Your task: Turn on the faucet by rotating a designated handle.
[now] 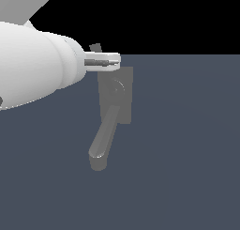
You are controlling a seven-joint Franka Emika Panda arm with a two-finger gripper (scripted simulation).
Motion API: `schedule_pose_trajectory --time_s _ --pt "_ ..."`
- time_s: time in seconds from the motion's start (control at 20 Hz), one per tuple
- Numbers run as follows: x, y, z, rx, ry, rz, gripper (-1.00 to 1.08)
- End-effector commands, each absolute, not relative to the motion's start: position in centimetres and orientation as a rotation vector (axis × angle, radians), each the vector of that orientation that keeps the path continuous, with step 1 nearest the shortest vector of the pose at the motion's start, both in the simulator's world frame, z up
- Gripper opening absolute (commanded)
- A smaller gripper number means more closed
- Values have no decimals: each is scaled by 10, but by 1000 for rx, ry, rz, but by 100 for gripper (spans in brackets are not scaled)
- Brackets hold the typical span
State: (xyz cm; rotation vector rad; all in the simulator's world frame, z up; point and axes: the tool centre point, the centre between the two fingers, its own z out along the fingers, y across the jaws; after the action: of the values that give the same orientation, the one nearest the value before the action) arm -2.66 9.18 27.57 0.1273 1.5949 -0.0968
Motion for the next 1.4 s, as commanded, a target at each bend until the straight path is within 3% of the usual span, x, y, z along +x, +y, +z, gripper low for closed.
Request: schedule_pose_trajectory --time_s 0.0,0.9,1.0,1.35 --pt "-26 85 278 130 1591 -99 -100" --pt "-31 21 304 131 1567 -95 -100" --pt "-38 33 284 119 1609 -89 -100" --pt "-39 6 283 123 1594 -91 -100"
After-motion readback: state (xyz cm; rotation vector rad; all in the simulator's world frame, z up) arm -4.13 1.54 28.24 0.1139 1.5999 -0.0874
